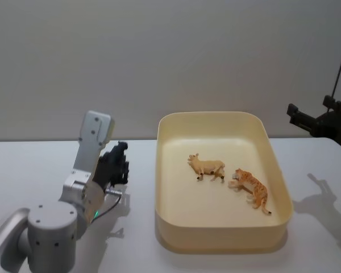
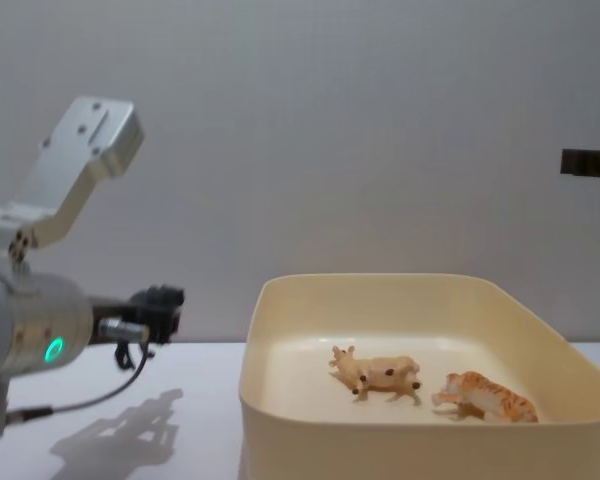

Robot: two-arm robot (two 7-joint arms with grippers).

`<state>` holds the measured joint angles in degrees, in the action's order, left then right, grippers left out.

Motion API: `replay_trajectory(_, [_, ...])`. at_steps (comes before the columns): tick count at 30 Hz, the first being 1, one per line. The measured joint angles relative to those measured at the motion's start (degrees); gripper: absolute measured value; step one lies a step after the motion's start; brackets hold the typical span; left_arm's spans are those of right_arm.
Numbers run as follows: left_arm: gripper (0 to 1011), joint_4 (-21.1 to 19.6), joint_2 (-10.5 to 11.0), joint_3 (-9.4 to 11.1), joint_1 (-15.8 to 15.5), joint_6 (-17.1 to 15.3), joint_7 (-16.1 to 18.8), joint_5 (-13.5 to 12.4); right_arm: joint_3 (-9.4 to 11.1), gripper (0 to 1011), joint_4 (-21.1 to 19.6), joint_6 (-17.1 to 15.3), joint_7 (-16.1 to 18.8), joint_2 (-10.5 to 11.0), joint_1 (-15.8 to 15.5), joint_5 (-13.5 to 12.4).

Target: Pick up the toy alternately with two hands and place it into the central storage box.

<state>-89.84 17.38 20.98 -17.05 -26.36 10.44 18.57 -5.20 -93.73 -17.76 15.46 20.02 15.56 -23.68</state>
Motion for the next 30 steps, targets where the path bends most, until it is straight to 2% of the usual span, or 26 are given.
replay_trajectory(9, [329,-0.26,-0.59,0.11,-2.8,0.88,-6.14,-4.55,0.0,1001,0.0,0.0,0.0,-0.01,0.0,0.0])
replay_trajectory(16, [329,0.29,-1.17,0.4,-5.35,1.38,-12.92,-7.94,0.0,1001,0.0,0.0,0.0,0.0,0.0,0.0])
replay_trajectory(17, [329,0.29,-1.17,0.4,-5.35,1.38,-12.92,-7.94,0.0,1001,0.0,0.0,0.0,0.0,0.0,0.0])
replay_trajectory(18, [329,0.63,-1.39,0.54,-6.18,1.56,-14.88,-8.95,0.0,1001,0.0,0.0,0.0,0.0,0.0,0.0])
replay_trajectory(19, [329,0.63,-1.39,0.54,-6.18,1.56,-14.88,-8.95,0.0,1001,0.0,0.0,0.0,0.0,0.0,0.0])
replay_trajectory(30, [329,3.66,-2.8,1.67,-10.78,3.52,-26.55,-15.71,0.0,1001,0.0,0.0,0.0,-0.01,0.0,0.0])
